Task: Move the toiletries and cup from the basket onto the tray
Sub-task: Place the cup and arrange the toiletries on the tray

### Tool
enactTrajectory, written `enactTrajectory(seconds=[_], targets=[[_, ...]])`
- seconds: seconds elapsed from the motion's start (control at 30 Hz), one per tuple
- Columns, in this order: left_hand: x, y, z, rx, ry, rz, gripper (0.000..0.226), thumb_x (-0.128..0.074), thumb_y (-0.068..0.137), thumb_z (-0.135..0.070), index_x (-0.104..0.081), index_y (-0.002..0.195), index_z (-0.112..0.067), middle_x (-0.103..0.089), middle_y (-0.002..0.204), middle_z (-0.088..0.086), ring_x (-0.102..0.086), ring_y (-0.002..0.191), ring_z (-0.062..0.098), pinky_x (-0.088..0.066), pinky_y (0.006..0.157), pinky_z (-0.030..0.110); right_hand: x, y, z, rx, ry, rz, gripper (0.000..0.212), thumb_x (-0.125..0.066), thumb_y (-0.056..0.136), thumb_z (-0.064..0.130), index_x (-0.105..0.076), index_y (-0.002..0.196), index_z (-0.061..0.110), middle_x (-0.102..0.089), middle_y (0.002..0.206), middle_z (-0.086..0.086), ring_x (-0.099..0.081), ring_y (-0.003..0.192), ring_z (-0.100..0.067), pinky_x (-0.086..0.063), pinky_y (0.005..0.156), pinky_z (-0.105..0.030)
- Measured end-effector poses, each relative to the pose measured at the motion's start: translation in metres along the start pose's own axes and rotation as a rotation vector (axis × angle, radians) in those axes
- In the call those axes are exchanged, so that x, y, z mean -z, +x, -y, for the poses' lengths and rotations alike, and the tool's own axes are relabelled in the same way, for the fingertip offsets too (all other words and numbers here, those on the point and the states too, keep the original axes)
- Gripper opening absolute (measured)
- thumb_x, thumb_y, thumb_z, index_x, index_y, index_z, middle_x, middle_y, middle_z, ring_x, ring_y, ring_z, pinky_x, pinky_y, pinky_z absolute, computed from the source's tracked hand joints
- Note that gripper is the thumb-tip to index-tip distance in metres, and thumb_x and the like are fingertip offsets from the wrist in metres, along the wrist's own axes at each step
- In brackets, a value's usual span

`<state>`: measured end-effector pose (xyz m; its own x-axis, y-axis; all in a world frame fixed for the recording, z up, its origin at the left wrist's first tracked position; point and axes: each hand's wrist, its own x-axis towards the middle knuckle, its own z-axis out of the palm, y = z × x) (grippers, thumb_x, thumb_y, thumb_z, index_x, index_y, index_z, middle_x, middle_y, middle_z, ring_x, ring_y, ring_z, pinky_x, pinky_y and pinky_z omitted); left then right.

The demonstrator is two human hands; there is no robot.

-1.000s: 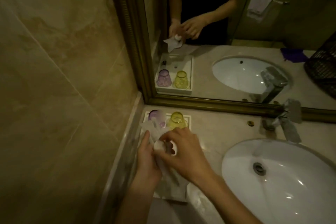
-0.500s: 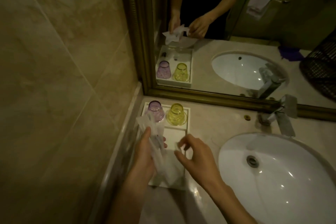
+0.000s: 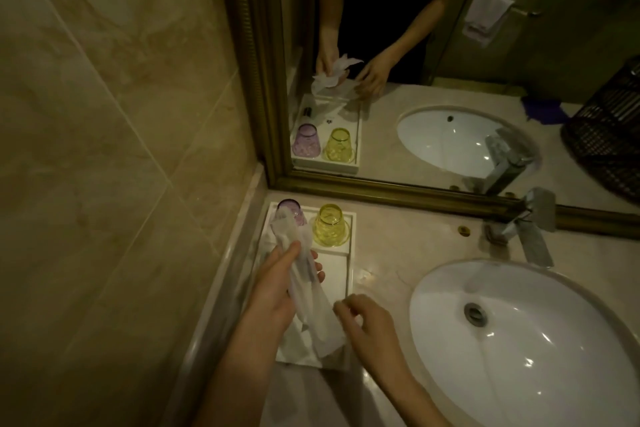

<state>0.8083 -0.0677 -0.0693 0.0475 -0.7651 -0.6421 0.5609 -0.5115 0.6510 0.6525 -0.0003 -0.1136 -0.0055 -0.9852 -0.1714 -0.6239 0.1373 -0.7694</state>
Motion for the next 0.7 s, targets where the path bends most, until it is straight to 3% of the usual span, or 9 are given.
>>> enactTrajectory(seconds=[0.1,0.17,0.3,0.4,0.47,0.53,0.6,0.7], targets=[[-0.003,0.001,0.003,-0.004,0.040,0.023,0.039,-0.061,0.094,-0.022,-0.058,0.127,-0.001,-0.064,0.080,0.013,-0.064,0.070,0.024,-0.057,0.062,0.036,0.021,-0.001,0.028,-0.108,0.399,0.013,0.035,-0.055,0.100,0.041,-0.070,0.079,0.018,-0.071,0.075,-0.001,-0.063,0.068,-0.007,-0.050,0.069,-0.024],[-0.006,0.001,0.005,-0.006,0.070,0.044,0.041,-0.062,0.093,-0.021,-0.057,0.127,0.001,-0.063,0.079,0.013,-0.063,0.070,0.025,-0.057,0.062,0.036,0.025,-0.004,0.037,-0.087,0.366,0.088,0.032,-0.064,0.091,0.049,-0.068,0.082,0.018,-0.071,0.076,-0.005,-0.063,0.066,-0.011,-0.051,0.065,-0.026],[-0.014,0.001,0.005,-0.021,0.039,0.047,0.039,-0.062,0.093,-0.018,-0.057,0.125,0.002,-0.062,0.078,0.013,-0.061,0.067,0.024,-0.056,0.059,0.035,0.022,-0.002,0.037,-0.125,0.372,0.161,0.017,-0.078,0.081,0.027,-0.067,0.071,0.019,-0.067,0.064,-0.003,-0.062,0.061,-0.011,-0.054,0.064,-0.035],[-0.007,0.006,-0.001,0.036,-0.054,0.038,0.040,-0.062,0.092,-0.033,-0.061,0.122,-0.006,-0.068,0.093,0.013,-0.066,0.079,0.026,-0.054,0.069,0.040,0.026,-0.003,0.033,-0.189,0.588,0.199,0.023,-0.078,0.080,0.027,-0.066,0.072,0.009,-0.062,0.068,-0.009,-0.060,0.068,-0.020,-0.049,0.067,-0.038],[0.002,0.010,-0.005,0.038,-0.100,0.006,0.038,-0.059,0.093,-0.036,-0.064,0.115,-0.006,-0.069,0.088,0.013,-0.066,0.076,0.026,-0.053,0.069,0.041,0.032,-0.003,0.031,-0.234,0.685,0.175,0.038,-0.075,0.078,0.030,-0.062,0.083,-0.006,-0.062,0.074,-0.018,-0.059,0.072,-0.025,-0.047,0.069,-0.039],[0.010,0.012,-0.008,0.011,-0.108,-0.058,0.038,-0.056,0.094,-0.036,-0.062,0.112,-0.003,-0.062,0.077,0.011,-0.059,0.069,0.024,-0.050,0.065,0.038,0.037,-0.003,0.029,-0.247,0.706,0.130,0.031,-0.067,0.084,0.020,-0.062,0.088,-0.010,-0.068,0.079,-0.026,-0.063,0.072,-0.027,-0.050,0.068,-0.039],[0.018,0.012,-0.011,-0.015,-0.123,-0.123,0.034,-0.052,0.096,-0.032,-0.059,0.110,-0.003,-0.056,0.079,0.011,-0.053,0.068,0.024,-0.047,0.063,0.037,0.037,-0.003,0.031,-0.253,0.664,0.111,0.019,-0.055,0.093,0.006,-0.062,0.089,-0.011,-0.074,0.082,-0.022,-0.069,0.069,-0.029,-0.053,0.064,-0.036],[0.032,0.014,-0.014,-0.021,-0.124,-0.163,0.032,-0.050,0.097,-0.033,-0.059,0.106,-0.003,-0.056,0.086,0.012,-0.052,0.071,0.024,-0.046,0.065,0.037,0.014,0.004,0.031,-0.233,0.450,0.124,0.021,-0.050,0.098,0.007,-0.055,0.081,-0.005,-0.074,0.078,-0.016,-0.073,0.062,-0.031,-0.053,0.053,-0.034]])
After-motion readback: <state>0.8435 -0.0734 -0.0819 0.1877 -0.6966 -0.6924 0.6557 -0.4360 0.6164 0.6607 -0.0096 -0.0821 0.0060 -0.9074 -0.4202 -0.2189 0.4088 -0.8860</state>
